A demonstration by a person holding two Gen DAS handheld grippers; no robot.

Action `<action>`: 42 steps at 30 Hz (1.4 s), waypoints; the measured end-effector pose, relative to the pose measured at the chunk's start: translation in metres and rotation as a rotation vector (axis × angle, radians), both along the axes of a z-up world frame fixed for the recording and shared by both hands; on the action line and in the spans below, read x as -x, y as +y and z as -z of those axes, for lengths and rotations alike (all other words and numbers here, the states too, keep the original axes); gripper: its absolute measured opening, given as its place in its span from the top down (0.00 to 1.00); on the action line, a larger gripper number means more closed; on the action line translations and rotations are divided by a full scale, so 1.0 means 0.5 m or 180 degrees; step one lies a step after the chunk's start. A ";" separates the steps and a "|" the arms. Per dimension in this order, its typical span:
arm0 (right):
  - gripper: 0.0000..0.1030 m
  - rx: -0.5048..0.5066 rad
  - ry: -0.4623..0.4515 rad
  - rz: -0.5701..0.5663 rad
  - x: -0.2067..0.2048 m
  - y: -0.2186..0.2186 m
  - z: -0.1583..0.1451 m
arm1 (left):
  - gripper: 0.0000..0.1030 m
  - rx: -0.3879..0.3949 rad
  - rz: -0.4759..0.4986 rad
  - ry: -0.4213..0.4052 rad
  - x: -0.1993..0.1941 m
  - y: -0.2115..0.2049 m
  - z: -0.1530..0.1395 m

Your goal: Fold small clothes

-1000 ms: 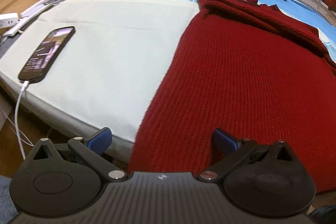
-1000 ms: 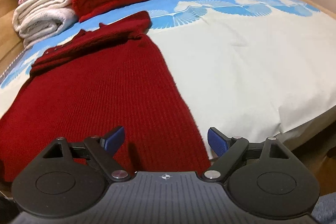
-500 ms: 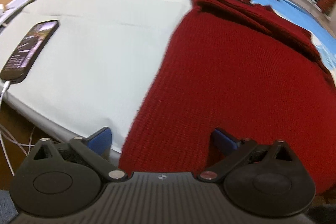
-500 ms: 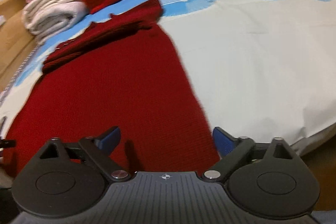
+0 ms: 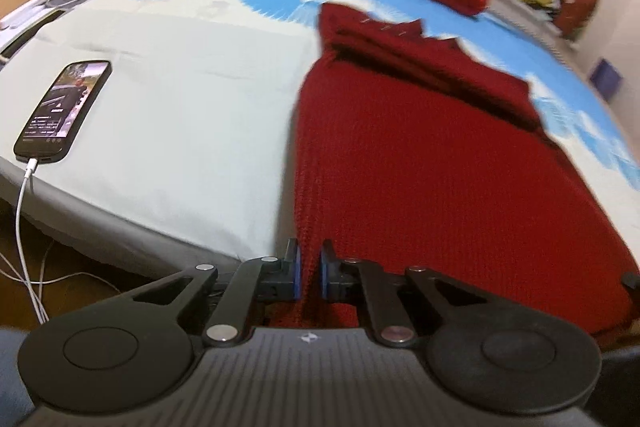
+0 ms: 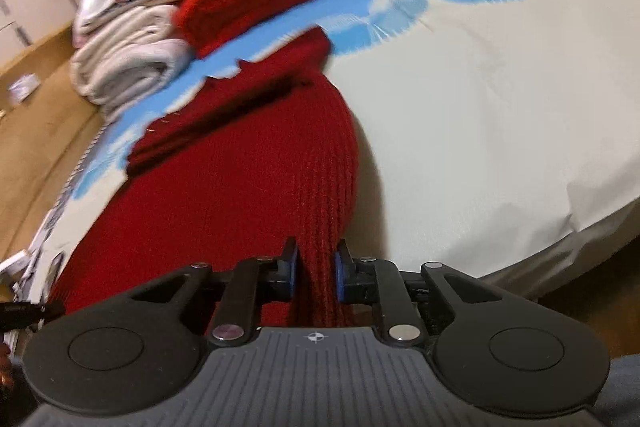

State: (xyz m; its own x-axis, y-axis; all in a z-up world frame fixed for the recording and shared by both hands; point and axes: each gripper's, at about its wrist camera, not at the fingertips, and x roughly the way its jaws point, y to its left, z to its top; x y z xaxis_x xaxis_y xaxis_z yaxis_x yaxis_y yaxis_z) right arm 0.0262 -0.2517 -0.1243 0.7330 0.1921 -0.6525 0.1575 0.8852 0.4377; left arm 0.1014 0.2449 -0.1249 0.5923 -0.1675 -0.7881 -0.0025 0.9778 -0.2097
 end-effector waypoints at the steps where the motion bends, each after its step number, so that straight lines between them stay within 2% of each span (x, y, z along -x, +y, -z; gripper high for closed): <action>1: 0.83 -0.0005 -0.0011 -0.0031 0.016 0.000 -0.015 | 0.92 0.0046 0.0072 -0.0019 0.022 0.000 -0.014; 4: 0.83 -0.0141 -0.0009 -0.0051 0.075 -0.012 -0.060 | 0.92 0.0164 0.0264 -0.0074 0.095 -0.003 -0.058; 7: 0.83 -0.0306 0.0030 0.0002 0.128 -0.032 -0.099 | 0.92 0.0284 0.0326 -0.0084 0.154 -0.001 -0.094; 10: 0.83 -0.0408 0.0084 0.0087 0.142 -0.048 -0.128 | 0.93 0.0406 0.0263 -0.0069 0.158 0.008 -0.119; 12: 0.83 -0.0437 0.0127 0.0155 0.116 -0.055 -0.141 | 0.93 0.0473 0.0178 -0.0105 0.121 0.015 -0.136; 15: 0.83 -0.0402 0.0118 0.0175 0.033 -0.056 -0.166 | 0.93 0.0542 0.0067 -0.0144 0.016 0.021 -0.158; 17: 0.83 -0.0374 0.0103 0.0152 -0.057 -0.055 -0.186 | 0.93 0.0519 -0.0004 -0.0174 -0.081 0.018 -0.171; 19: 0.83 -0.0323 0.0169 0.0185 -0.176 -0.049 -0.200 | 0.93 0.0447 -0.0100 -0.0236 -0.188 0.016 -0.183; 21: 0.84 -0.0233 0.0250 0.0273 -0.309 -0.061 -0.195 | 0.92 0.0429 -0.0365 -0.0254 -0.323 0.017 -0.182; 22: 0.84 -0.0250 0.0324 0.0425 -0.384 -0.074 -0.181 | 0.92 0.0453 -0.0431 -0.0268 -0.383 0.021 -0.172; 23: 0.82 -0.0266 0.0359 0.0624 -0.441 -0.087 -0.166 | 0.92 0.0358 -0.0710 -0.0273 -0.450 0.027 -0.157; 24: 0.71 -0.0241 0.0360 0.0881 -0.504 -0.107 -0.146 | 0.88 0.0284 -0.0979 -0.0272 -0.494 0.035 -0.146; 25: 0.56 -0.0242 0.0395 0.1097 -0.541 -0.125 -0.130 | 0.86 0.0248 -0.1100 -0.0299 -0.532 0.044 -0.135; 26: 0.29 -0.0276 0.0434 0.1258 -0.568 -0.143 -0.115 | 0.79 0.0263 -0.1136 -0.0287 -0.555 0.054 -0.128; 27: 0.27 -0.0354 0.0396 0.1311 -0.575 -0.156 -0.106 | 0.65 0.0293 -0.1150 -0.0265 -0.563 0.060 -0.123; 28: 0.27 -0.0481 0.0303 0.1344 -0.567 -0.168 -0.095 | 0.56 0.0353 -0.1118 -0.0259 -0.559 0.064 -0.118; 29: 0.27 -0.0554 0.0264 0.1323 -0.554 -0.172 -0.089 | 0.38 0.0393 -0.1071 -0.0264 -0.549 0.067 -0.112; 30: 0.24 -0.0578 0.0244 0.1240 -0.534 -0.173 -0.080 | 0.25 0.0386 -0.1051 -0.0253 -0.535 0.065 -0.105; 32: 0.20 -0.0524 0.0202 0.1148 -0.493 -0.167 -0.056 | 0.17 0.0374 -0.1022 -0.0186 -0.505 0.061 -0.083; 34: 0.19 -0.0480 0.0273 0.1094 -0.466 -0.160 -0.018 | 0.17 0.0470 -0.0925 -0.0106 -0.489 0.060 -0.050; 37: 0.19 -0.0558 0.0653 0.0794 -0.480 -0.148 0.032 | 0.17 0.0537 -0.0671 0.0095 -0.485 0.048 0.011; 40: 0.19 -0.0463 0.0693 0.0607 -0.488 -0.135 0.058 | 0.17 0.0559 -0.0367 0.0384 -0.508 0.036 0.067; 42: 0.19 -0.0430 0.0674 0.0502 -0.500 -0.128 0.068 | 0.17 0.0519 -0.0308 0.0428 -0.523 0.028 0.084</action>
